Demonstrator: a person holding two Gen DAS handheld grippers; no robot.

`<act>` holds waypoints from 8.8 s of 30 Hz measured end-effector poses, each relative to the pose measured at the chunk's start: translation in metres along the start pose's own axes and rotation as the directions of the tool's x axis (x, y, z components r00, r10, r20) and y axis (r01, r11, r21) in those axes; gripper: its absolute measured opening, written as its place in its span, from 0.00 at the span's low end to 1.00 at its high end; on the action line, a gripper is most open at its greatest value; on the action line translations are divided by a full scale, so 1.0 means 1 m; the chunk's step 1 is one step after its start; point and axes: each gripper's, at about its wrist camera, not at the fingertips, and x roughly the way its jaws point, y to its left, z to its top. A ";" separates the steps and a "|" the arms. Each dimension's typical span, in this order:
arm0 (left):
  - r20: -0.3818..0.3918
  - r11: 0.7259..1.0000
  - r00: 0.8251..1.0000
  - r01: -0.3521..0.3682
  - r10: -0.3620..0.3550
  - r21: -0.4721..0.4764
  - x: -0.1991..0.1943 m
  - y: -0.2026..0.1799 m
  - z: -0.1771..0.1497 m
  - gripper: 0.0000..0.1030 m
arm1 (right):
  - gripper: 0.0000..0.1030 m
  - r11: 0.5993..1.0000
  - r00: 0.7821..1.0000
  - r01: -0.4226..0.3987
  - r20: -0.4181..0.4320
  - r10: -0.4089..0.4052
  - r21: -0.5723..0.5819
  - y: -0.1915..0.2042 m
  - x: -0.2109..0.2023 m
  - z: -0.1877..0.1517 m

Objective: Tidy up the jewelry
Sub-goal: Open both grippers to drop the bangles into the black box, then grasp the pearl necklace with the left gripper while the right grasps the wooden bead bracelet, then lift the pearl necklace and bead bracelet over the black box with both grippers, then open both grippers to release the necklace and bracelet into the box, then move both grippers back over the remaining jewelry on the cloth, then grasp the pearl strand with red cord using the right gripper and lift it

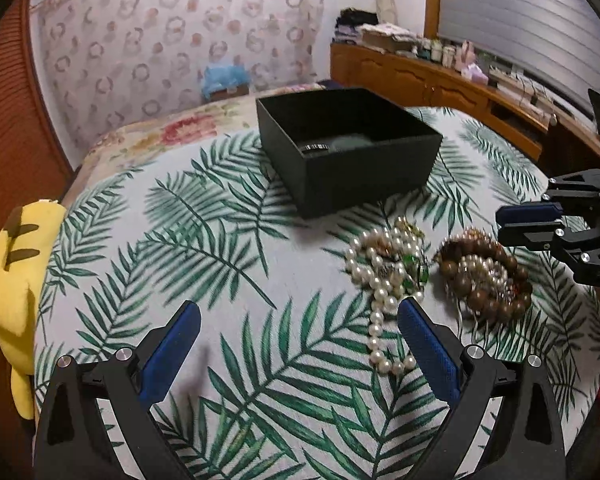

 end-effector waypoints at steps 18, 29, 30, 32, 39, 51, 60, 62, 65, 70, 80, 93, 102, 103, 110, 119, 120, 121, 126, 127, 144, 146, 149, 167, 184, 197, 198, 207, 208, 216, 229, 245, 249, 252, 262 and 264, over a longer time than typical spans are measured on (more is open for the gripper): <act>-0.058 1.000 0.998 0.015 -0.014 0.019 0.011 -0.006 -0.007 0.84 | 0.16 1.000 0.996 -0.019 -0.083 0.017 -0.015 0.006 0.014 -0.008; -0.052 0.991 0.995 0.089 -0.085 0.099 0.002 -0.032 -0.004 0.09 | 0.15 1.000 1.000 -0.004 -0.031 0.004 -0.007 0.002 0.008 -0.003; -0.054 0.991 0.995 0.084 -0.078 0.108 0.003 -0.034 -0.003 0.07 | 0.15 1.000 1.000 -0.004 -0.013 0.004 -0.002 0.001 0.003 -0.001; -0.054 0.990 0.997 0.068 -0.062 0.126 0.003 -0.038 -0.003 0.07 | 0.14 1.000 1.000 -0.002 0.014 0.002 0.004 0.001 -0.005 0.002; 0.016 0.997 0.998 0.063 -0.064 0.044 -0.016 -0.026 0.011 0.07 | 0.14 1.000 0.996 0.016 0.092 -0.017 0.010 -0.002 -0.035 0.019; 0.172 0.998 0.983 0.057 -0.056 -0.001 -0.069 -0.020 0.055 0.07 | 0.14 0.998 0.981 0.054 0.186 -0.050 -0.016 0.002 -0.073 0.047; 0.259 0.998 0.964 0.052 -0.055 0.019 -0.103 -0.026 0.086 0.07 | 0.14 0.995 0.967 0.091 0.242 -0.082 -0.026 -0.001 -0.097 0.068; 0.273 0.998 0.960 0.054 -0.057 0.020 -0.109 -0.027 0.092 0.07 | 0.14 0.995 0.964 0.095 0.251 -0.086 -0.026 -0.002 -0.100 0.070; 0.294 0.998 0.954 0.058 -0.061 0.017 -0.118 -0.026 0.102 0.07 | 0.14 0.994 0.959 0.103 0.269 -0.092 -0.026 -0.002 -0.106 0.075; 0.325 0.998 0.944 0.059 -0.062 0.019 -0.129 -0.026 0.116 0.07 | 0.14 0.993 0.954 0.114 0.282 -0.103 -0.020 -0.005 -0.109 0.080; 0.365 0.998 0.929 0.055 -0.064 0.033 -0.141 -0.029 0.138 0.07 | 0.14 0.992 0.948 0.125 0.294 -0.119 -0.004 -0.017 -0.109 0.094; 0.358 0.995 0.928 0.093 -0.100 0.038 -0.133 -0.026 0.146 0.07 | 0.14 0.994 0.948 0.106 0.303 -0.101 0.001 -0.025 -0.101 0.105; 0.418 0.996 0.904 0.074 -0.085 0.043 -0.169 -0.030 0.156 0.07 | 0.14 0.994 0.949 0.113 0.295 -0.110 0.008 -0.021 -0.103 0.098; 0.427 0.997 0.901 0.064 -0.078 0.047 -0.174 -0.031 0.159 0.07 | 0.14 0.994 0.948 0.113 0.298 -0.111 0.010 -0.021 -0.105 0.098; 0.447 0.998 0.892 0.045 -0.064 0.053 -0.188 -0.034 0.169 0.07 | 0.14 0.994 0.944 0.110 0.312 -0.108 0.012 -0.024 -0.115 0.098; 0.445 0.997 0.893 0.032 -0.060 0.069 -0.188 -0.041 0.169 0.07 | 0.14 0.994 0.948 0.109 0.299 -0.109 0.015 -0.023 -0.115 0.094; 0.443 0.997 0.895 0.033 -0.060 0.068 -0.186 -0.041 0.170 0.07 | 0.14 0.994 0.948 0.110 0.299 -0.109 0.014 -0.023 -0.115 0.095; 0.439 0.997 0.897 0.034 -0.059 0.065 -0.183 -0.040 0.171 0.07 | 0.14 0.994 0.948 0.109 0.300 -0.108 0.015 -0.023 -0.115 0.094; 0.419 0.998 0.906 0.045 -0.062 0.050 -0.166 -0.032 0.177 0.07 | 0.14 0.995 0.947 0.099 0.305 -0.098 0.012 -0.028 -0.113 0.098; 0.414 0.998 0.908 0.047 -0.063 0.049 -0.162 -0.031 0.179 0.07 | 0.14 0.995 0.947 0.096 0.307 -0.095 0.012 -0.030 -0.112 0.102; 0.278 0.997 0.958 0.072 -0.074 0.015 -0.073 -0.012 0.174 0.07 | 0.15 0.996 0.957 0.083 0.277 -0.085 0.018 -0.066 -0.041 0.142; 0.261 0.997 0.963 0.075 -0.074 0.006 -0.063 -0.009 0.169 0.07 | 0.15 0.997 0.962 0.077 0.262 -0.079 0.018 -0.070 -0.028 0.145; 0.233 0.997 0.969 0.081 -0.076 -0.009 -0.050 -0.005 0.160 0.07 | 0.15 0.997 0.969 0.077 0.236 -0.079 0.016 -0.073 -0.008 0.148; 0.160 0.995 0.983 0.090 -0.084 -0.031 -0.029 0.000 0.108 0.23 | 0.18 0.994 0.981 0.084 0.169 -0.096 0.076 -0.064 0.010 0.111; 0.092 0.997 0.994 0.059 -0.054 -0.049 -0.028 -0.016 0.028 0.77 | 0.18 0.981 0.990 0.067 0.113 -0.088 0.184 -0.025 -0.021 0.004; 0.007 0.994 0.994 0.110 -0.110 -0.005 -0.012 -0.057 0.002 0.89 | 0.41 0.961 0.988 0.113 0.072 -0.136 0.253 -0.012 -0.040 -0.058; 0.001 0.994 0.994 0.114 -0.114 0.000 -0.011 -0.061 0.002 0.89 | 0.41 0.960 0.986 0.130 0.069 -0.151 0.246 -0.011 -0.041 -0.060; -0.051 0.992 0.992 0.120 -0.118 0.037 0.001 -0.086 0.001 0.89 | 0.42 0.957 0.983 0.147 0.072 -0.170 0.249 -0.006 -0.043 -0.076; -0.054 0.992 0.992 0.119 -0.117 0.038 0.002 -0.087 0.001 0.89 | 0.42 0.960 0.983 0.144 0.073 -0.166 0.241 -0.005 -0.043 -0.076; -0.063 0.993 0.992 0.108 -0.105 0.051 0.008 -0.099 0.006 0.89 | 0.42 0.953 0.986 0.115 0.081 -0.143 0.279 -0.010 -0.043 -0.078; -0.070 0.991 0.991 0.119 -0.115 0.057 0.014 -0.110 0.010 0.77 | 0.42 0.955 0.988 0.109 0.080 -0.136 0.277 -0.010 -0.041 -0.078; -0.003 0.994 0.994 0.111 -0.111 -0.002 -0.006 -0.088 -0.003 0.60 | 0.42 0.954 0.988 0.120 0.064 -0.142 0.276 -0.011 -0.037 -0.079; 0.040 0.993 0.993 0.109 -0.107 -0.054 -0.018 -0.073 -0.004 0.60 | 0.42 0.954 0.988 0.126 0.054 -0.146 0.273 -0.010 -0.036 -0.078; 0.051 0.992 0.994 0.100 -0.096 -0.072 -0.022 -0.066 -0.005 0.60 | 0.42 0.955 0.988 0.129 0.050 -0.148 0.267 -0.010 -0.035 -0.077; 0.083 0.992 0.994 0.078 -0.070 -0.099 -0.035 -0.052 -0.012 0.60 | 0.42 0.974 0.990 0.104 0.076 -0.121 0.201 0.004 -0.035 -0.060; 0.090 0.992 0.993 0.079 -0.070 -0.102 -0.036 -0.052 -0.013 0.60 | 0.42 0.982 0.991 0.087 0.082 -0.102 0.168 0.011 -0.032 -0.050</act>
